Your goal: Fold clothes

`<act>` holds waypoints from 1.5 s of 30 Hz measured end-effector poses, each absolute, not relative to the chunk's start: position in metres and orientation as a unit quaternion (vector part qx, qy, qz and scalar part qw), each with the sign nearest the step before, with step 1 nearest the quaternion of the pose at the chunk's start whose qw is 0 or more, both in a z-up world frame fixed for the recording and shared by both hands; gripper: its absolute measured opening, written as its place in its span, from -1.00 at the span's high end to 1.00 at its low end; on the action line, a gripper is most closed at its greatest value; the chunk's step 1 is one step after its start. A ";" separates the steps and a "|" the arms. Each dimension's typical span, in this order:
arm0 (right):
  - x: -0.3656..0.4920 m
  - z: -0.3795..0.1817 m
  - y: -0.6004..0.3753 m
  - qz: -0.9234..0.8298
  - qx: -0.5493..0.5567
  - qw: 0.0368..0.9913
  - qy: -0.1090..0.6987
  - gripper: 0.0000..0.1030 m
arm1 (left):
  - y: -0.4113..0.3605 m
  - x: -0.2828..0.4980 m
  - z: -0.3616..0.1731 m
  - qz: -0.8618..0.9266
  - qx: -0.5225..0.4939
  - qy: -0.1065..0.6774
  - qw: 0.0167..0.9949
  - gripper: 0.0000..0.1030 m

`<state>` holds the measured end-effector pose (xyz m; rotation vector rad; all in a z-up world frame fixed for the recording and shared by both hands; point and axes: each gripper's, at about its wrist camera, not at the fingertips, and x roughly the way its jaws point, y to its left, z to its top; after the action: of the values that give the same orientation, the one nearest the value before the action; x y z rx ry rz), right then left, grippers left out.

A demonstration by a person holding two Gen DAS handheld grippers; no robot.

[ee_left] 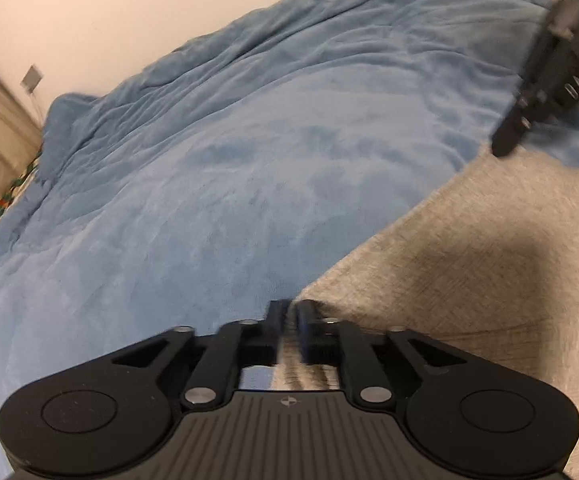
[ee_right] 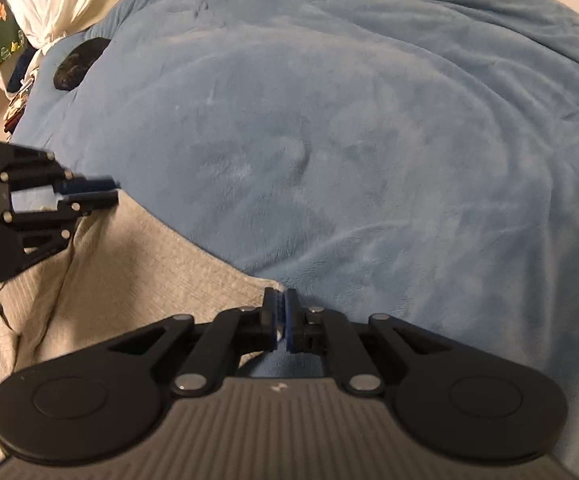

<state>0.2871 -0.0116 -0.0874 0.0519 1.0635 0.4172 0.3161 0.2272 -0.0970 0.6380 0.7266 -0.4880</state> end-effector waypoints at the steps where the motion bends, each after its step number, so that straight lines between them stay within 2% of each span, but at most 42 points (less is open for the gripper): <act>1: 0.286 -0.085 -0.014 0.195 0.030 0.843 0.501 0.71 | 0.233 0.316 -0.090 -0.222 0.284 0.347 0.866 0.18; 5: 0.287 -0.072 -0.029 0.190 0.046 0.851 0.488 0.71 | 0.266 0.314 -0.059 -0.190 0.210 0.358 0.890 0.13; 8: 0.291 -0.052 -0.022 0.215 0.019 0.857 0.468 0.71 | 0.290 0.309 -0.054 -0.180 0.191 0.379 0.888 0.13; 12: 0.308 -0.030 0.025 0.316 -0.043 0.842 0.436 0.71 | 0.310 0.305 -0.064 -0.180 0.159 0.426 0.872 0.14; 17: 0.332 -0.037 0.098 0.423 -0.132 0.795 0.415 0.71 | 0.316 0.295 -0.070 -0.184 0.110 0.442 0.871 0.10; 21: 0.345 -0.055 0.139 0.462 -0.188 0.765 0.408 0.70 | 0.310 0.286 -0.064 -0.215 0.115 0.424 0.872 -0.07; 26: 0.350 -0.072 0.161 0.463 -0.214 0.755 0.411 0.78 | 0.298 0.281 -0.076 -0.231 0.171 0.414 0.864 -0.09; 27: 0.351 -0.075 0.163 0.461 -0.217 0.756 0.412 0.80 | 0.298 0.282 -0.080 -0.230 0.179 0.415 0.862 0.02; 29: 0.352 -0.076 0.162 0.458 -0.212 0.758 0.414 0.81 | 0.298 0.283 -0.087 -0.232 0.186 0.412 0.861 0.37; 30: 0.353 -0.076 0.161 0.456 -0.210 0.759 0.415 0.85 | 0.298 0.283 -0.088 -0.230 0.188 0.409 0.863 0.89; 34: 0.350 -0.071 0.150 0.448 -0.194 0.770 0.409 1.00 | 0.310 0.274 -0.072 -0.222 0.147 0.391 0.881 0.86; 39: 0.355 -0.073 0.143 0.442 -0.173 0.774 0.418 1.00 | 0.333 0.279 -0.070 -0.183 0.065 0.417 0.888 0.85; 42: 0.352 -0.073 0.146 0.448 -0.182 0.773 0.410 1.00 | 0.332 0.290 -0.083 -0.167 0.068 0.434 0.883 0.77; 44: 0.351 -0.069 0.143 0.438 -0.181 0.782 0.406 0.99 | 0.326 0.295 -0.087 -0.162 0.084 0.437 0.881 0.60; 45: 0.351 -0.065 0.137 0.431 -0.173 0.786 0.407 0.98 | 0.323 0.297 -0.087 -0.154 0.095 0.437 0.881 0.41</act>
<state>0.3506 0.1369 -0.0650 -0.3736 0.8772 0.9301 0.2966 0.3230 -0.0874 0.1989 0.9109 -0.3216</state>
